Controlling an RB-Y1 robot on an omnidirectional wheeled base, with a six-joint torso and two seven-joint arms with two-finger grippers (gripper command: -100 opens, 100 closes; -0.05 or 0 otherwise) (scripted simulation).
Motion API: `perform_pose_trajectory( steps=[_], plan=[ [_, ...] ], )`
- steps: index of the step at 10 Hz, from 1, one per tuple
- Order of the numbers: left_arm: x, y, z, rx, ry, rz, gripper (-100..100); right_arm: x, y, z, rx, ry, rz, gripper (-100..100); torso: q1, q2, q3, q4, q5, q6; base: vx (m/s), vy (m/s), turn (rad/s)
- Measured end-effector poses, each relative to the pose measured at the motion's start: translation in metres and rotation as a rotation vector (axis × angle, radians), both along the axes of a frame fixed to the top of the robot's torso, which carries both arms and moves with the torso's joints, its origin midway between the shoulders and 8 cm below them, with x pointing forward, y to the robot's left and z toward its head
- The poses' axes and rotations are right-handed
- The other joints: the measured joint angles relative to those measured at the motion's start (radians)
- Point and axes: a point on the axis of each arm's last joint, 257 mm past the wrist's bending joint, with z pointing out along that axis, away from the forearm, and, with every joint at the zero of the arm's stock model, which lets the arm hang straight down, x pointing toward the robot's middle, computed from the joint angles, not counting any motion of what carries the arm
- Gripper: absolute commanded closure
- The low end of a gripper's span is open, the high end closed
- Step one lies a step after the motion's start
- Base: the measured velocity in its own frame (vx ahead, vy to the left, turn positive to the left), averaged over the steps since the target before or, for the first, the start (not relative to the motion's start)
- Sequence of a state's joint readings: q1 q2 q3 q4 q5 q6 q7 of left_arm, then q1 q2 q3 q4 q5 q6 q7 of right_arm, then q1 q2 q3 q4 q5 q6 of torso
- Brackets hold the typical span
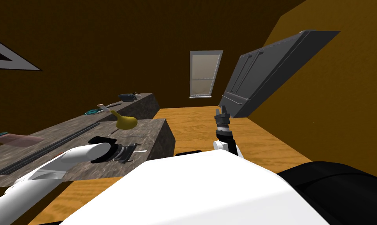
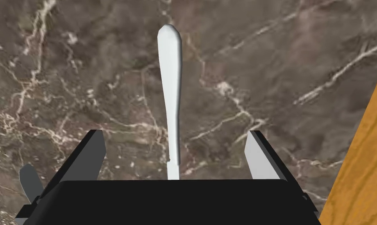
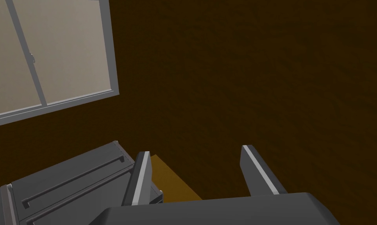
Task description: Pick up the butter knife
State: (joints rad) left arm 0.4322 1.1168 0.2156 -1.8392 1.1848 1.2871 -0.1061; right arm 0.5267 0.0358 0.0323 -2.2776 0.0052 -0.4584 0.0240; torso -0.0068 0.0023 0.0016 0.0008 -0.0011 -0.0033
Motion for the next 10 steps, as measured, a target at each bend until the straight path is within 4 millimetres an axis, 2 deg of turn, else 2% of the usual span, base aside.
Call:
perform_pose_trajectory(
  steps=[2,3,4,6,7,10],
  plan=[
    [0.014,0.017,0.004,0.042,-0.029,0.010,-100,0.000,0.000,0.000,0.000,0.000,0.000,0,0.001,-0.002,-0.001,0.000,0.000,0.000,-0.030,-0.072,0.011],
    [0.014,0.017,0.004,0.044,-0.032,0.011,0,0.000,0.000,0.000,0.000,0.000,0.000,0,0.004,-0.003,-0.002,-0.001,0.001,0.000,-0.004,-0.009,0.001],
    [0.014,0.017,0.004,0.044,-0.031,0.011,-100,0.000,0.000,0.000,0.000,0.000,0.000,0,0.006,-0.004,-0.002,-0.001,0.001,0.000,-0.003,-0.001,-0.071],
    [0.011,0.019,-0.013,0.043,-0.031,0.025,-100,0.000,0.000,0.000,0.000,0.000,0.000,0,0.008,-0.005,-0.003,-0.001,0.002,0.000,-0.003,0.006,-0.056],
    [0.011,0.019,-0.014,0.043,-0.033,0.025,100,0.000,0.000,0.000,0.000,0.000,0.000,0,0.008,-0.005,-0.003,-0.001,0.002,0.000,0.000,0.000,0.000],
    [0.011,0.019,-0.014,0.043,-0.033,0.025,100,0.000,0.000,0.000,0.000,0.000,0.000,0,0.008,-0.005,-0.003,-0.001,0.002,0.000,0.000,0.000,0.000]
  ],
)
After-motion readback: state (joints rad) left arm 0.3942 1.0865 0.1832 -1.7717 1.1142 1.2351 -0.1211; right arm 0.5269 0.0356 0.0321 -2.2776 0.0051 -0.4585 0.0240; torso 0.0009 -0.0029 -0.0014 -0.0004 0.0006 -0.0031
